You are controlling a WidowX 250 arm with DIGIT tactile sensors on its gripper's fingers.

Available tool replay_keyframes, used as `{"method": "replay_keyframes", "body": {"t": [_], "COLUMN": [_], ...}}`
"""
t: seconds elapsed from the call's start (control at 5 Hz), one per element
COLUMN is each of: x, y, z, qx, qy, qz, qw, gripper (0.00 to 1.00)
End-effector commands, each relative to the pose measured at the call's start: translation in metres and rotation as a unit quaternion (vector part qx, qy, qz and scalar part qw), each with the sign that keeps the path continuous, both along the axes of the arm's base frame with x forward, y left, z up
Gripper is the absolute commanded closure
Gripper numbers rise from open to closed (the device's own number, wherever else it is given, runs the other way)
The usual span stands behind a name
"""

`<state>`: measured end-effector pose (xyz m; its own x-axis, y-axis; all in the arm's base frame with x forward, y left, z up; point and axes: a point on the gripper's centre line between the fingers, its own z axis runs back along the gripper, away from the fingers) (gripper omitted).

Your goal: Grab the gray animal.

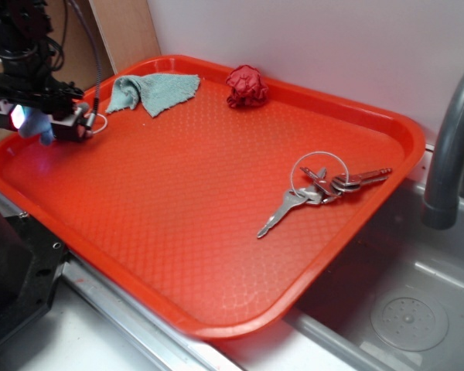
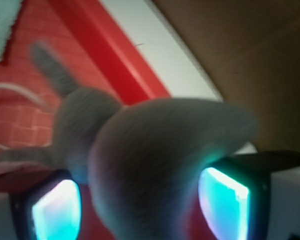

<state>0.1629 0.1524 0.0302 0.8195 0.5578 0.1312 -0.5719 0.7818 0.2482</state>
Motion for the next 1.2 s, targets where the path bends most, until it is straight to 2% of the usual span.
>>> {"method": "replay_keyframes", "body": {"t": [0.0, 0.2, 0.4, 0.6, 0.8, 1.0], "x": [0.009, 0.015, 0.015, 0.009, 0.005, -0.001], "y": [-0.006, -0.027, -0.057, -0.092, -0.122, -0.155], "z": [0.009, 0.037, 0.087, 0.140, 0.191, 0.225], "qx": [0.002, -0.012, -0.020, -0.081, -0.115, -0.144], "qy": [-0.022, -0.032, -0.063, -0.092, -0.073, -0.032], "qz": [-0.023, -0.088, -0.155, -0.233, -0.293, -0.331], "qw": [0.999, 0.996, 0.986, 0.965, 0.946, 0.932], "gripper": [1.00, 1.00, 1.00, 1.00, 1.00, 1.00]}}
